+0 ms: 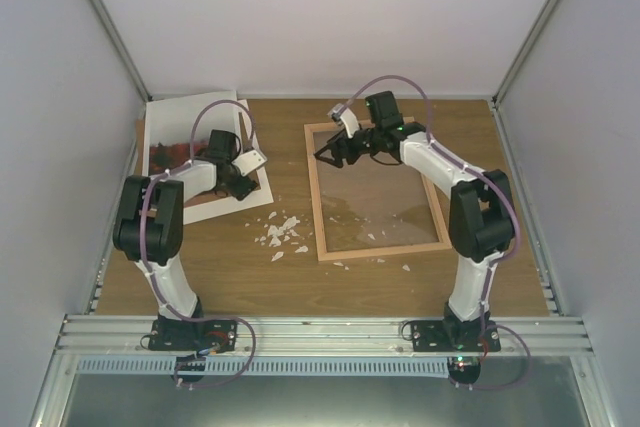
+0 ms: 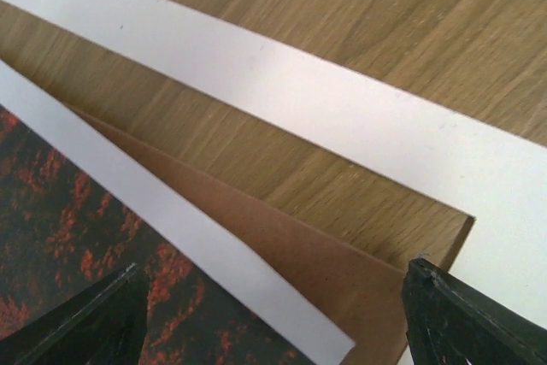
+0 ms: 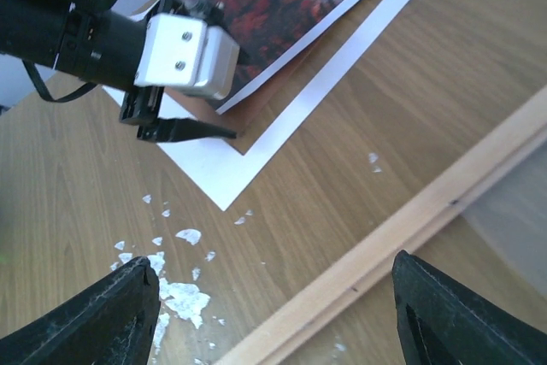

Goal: Put the photo into the frame
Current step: Adjust the photo frame item at the center of the board.

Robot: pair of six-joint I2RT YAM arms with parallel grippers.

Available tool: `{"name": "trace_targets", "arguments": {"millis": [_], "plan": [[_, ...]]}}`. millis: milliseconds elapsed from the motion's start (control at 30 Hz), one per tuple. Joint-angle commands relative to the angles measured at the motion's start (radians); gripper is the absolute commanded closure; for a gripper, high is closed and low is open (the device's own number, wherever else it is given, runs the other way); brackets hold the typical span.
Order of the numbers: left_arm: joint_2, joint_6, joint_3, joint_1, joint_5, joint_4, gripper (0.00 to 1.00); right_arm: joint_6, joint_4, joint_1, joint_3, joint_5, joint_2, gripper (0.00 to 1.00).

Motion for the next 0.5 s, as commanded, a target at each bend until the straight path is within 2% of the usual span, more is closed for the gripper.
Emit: {"name": "trace_targets", "arguments": {"millis": [0,233,467], "plan": [[0.000,0.049,-0.023,-0.042,0.003,-0.061,0.18,-0.040,0.005,-0.065,-0.024,-0.021,-0.085,0.24],[-0.082,0.102,-0.124,-0.092,0.014,-0.125,0.18,-0.055,0.026,-0.131,-0.102,-0.063,-0.138,0.24],[-0.199,0.112,-0.196,-0.114,0.076,-0.235,0.18,-0.070,0.051,-0.140,-0.157,-0.080,-0.176,0.24]]}}
